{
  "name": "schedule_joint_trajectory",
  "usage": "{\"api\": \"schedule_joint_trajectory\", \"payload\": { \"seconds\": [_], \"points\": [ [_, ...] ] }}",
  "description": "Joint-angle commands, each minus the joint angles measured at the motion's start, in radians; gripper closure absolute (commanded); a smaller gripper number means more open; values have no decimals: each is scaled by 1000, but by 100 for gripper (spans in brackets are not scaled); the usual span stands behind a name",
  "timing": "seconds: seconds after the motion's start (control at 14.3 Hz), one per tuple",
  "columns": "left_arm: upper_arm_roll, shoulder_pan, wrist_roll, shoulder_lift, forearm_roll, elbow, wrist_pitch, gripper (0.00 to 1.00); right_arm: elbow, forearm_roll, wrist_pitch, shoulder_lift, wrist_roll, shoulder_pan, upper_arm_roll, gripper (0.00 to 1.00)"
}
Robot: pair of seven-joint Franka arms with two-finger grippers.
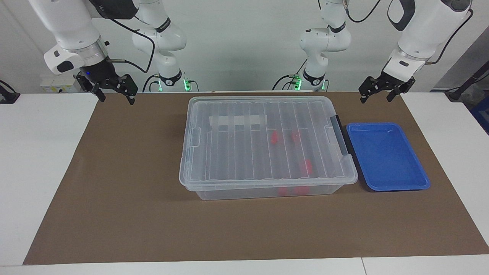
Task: Place red block in blue tray from box
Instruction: 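Move the right gripper to the edge of the clear lid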
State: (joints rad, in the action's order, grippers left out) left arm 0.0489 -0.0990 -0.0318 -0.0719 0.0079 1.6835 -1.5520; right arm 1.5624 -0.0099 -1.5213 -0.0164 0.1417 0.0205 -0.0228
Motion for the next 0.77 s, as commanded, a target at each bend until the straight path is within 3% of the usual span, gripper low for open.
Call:
{"api": "schedule_joint_trajectory", "payload": {
  "seconds": [0.0, 0.7],
  "points": [
    [5, -1, -8, -14, -13, 1, 12, 0, 36, 22, -17, -28, -11, -11, 3, 0],
    [5, -1, -8, -14, -13, 1, 12, 0, 45, 22, -17, -43, -14, -1, -5, 3]
  ]
}}
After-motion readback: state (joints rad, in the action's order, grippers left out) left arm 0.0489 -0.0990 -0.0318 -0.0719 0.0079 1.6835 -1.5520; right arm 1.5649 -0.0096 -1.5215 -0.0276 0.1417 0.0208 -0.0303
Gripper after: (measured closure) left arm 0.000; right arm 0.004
